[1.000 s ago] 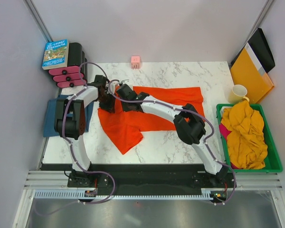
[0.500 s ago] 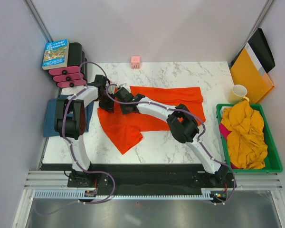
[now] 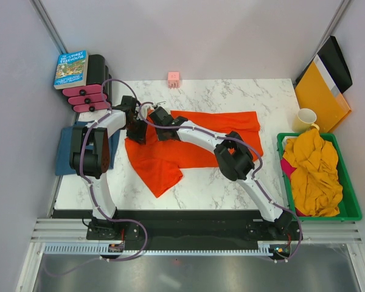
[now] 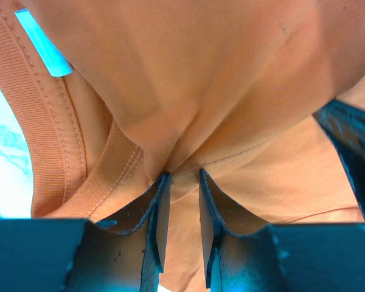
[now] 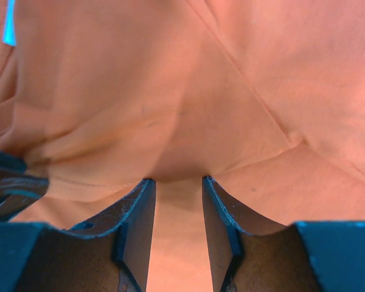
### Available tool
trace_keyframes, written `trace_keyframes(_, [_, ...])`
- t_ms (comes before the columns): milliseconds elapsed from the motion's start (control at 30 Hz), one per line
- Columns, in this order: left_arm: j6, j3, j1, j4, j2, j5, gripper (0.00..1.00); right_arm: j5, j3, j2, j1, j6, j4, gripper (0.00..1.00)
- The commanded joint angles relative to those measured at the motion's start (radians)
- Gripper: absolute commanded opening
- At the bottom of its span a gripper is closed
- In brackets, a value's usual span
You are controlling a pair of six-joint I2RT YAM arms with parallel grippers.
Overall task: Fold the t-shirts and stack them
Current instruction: Fold the flattened tshirt in 1/3 of the way
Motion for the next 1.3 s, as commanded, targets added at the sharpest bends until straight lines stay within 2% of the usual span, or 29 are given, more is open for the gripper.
trace_keyframes(0, [0.020, -0.018, 0.007, 0.018, 0.022, -0.044, 0.33, 0.030, 0.049, 0.039, -0.010, -0.015, 0.015, 0.44])
trace_keyframes(1100, [0.042, -0.033, 0.005, 0.021, 0.034, -0.018, 0.33, 0.053, 0.063, 0.047, -0.018, 0.023, 0.103, 0.40])
trace_keyframes(1267, [0.045, -0.039, 0.005, 0.022, 0.036, -0.015, 0.33, 0.067, 0.060, 0.047, -0.018, 0.032, 0.124, 0.37])
